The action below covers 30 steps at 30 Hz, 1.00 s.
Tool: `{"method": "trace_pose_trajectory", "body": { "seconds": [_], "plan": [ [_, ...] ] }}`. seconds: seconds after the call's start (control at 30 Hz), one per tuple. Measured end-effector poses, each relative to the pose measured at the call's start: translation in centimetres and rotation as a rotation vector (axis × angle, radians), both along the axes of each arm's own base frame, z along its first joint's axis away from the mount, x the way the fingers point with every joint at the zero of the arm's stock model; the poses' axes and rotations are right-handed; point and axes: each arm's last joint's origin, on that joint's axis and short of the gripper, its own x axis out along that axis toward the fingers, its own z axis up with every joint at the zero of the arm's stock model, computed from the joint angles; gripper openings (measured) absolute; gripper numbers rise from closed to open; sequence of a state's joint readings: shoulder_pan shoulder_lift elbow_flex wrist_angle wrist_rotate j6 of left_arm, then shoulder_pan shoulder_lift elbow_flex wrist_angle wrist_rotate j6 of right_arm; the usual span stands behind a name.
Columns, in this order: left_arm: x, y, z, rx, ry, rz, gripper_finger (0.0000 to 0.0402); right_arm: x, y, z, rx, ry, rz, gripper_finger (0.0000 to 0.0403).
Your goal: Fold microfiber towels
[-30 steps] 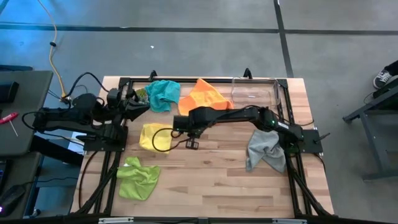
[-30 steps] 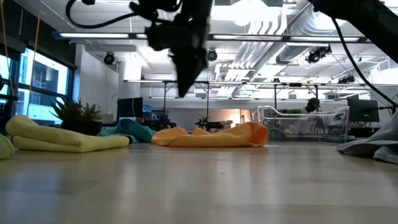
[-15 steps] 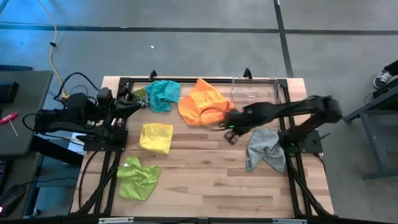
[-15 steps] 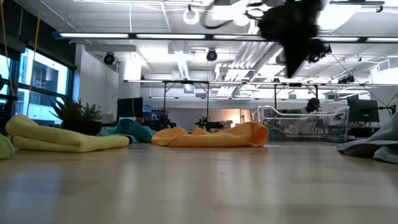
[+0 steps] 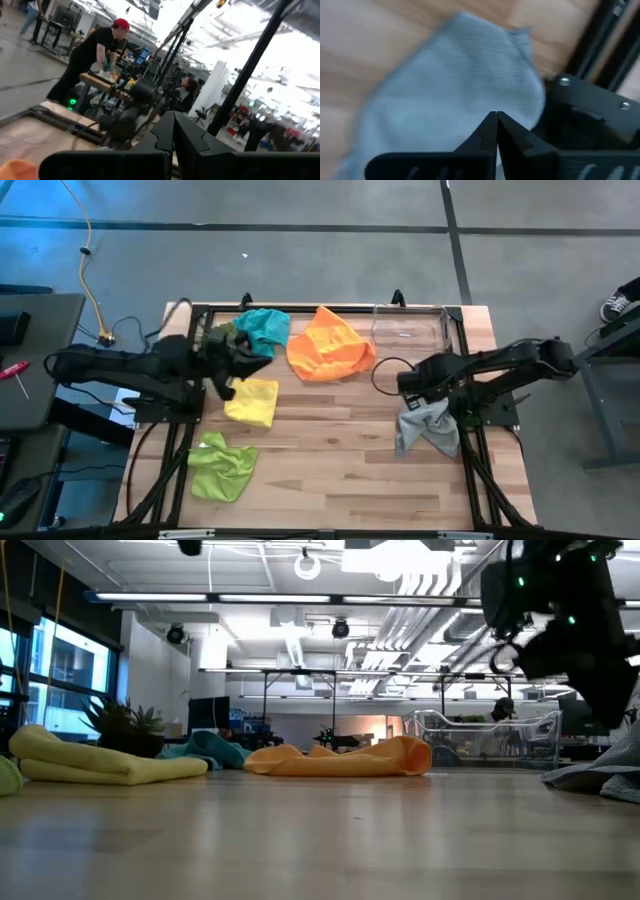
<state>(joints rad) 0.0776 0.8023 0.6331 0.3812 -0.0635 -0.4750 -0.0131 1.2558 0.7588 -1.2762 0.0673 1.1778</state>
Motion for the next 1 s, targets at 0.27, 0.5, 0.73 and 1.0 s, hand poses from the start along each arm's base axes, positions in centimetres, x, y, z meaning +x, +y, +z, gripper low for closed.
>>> {"method": "trace_pose_trajectory", "body": {
  "seconds": [0.27,0.5,0.73,1.0],
  "plan": [
    [4.2,0.3,-2.1,-0.107,0.008,-0.048,0.0,-0.3,-1.4,-0.2,-0.05,-0.141,0.076,0.0109],
    [5.4,0.3,-2.9,-0.142,0.004,-0.059,0.0,-0.9,-3.1,-1.4,-0.032,-0.146,-0.072,0.0199],
    [5.5,0.3,-2.9,-0.138,0.007,-0.057,0.0,-1.6,-4.5,-3.3,-0.023,-0.185,-0.154,0.0216],
    [5.5,0.3,-2.9,-0.137,0.01,-0.084,0.0,-2.1,-4.6,-4.7,0.011,-0.208,-0.222,0.0215]
  ]
}}
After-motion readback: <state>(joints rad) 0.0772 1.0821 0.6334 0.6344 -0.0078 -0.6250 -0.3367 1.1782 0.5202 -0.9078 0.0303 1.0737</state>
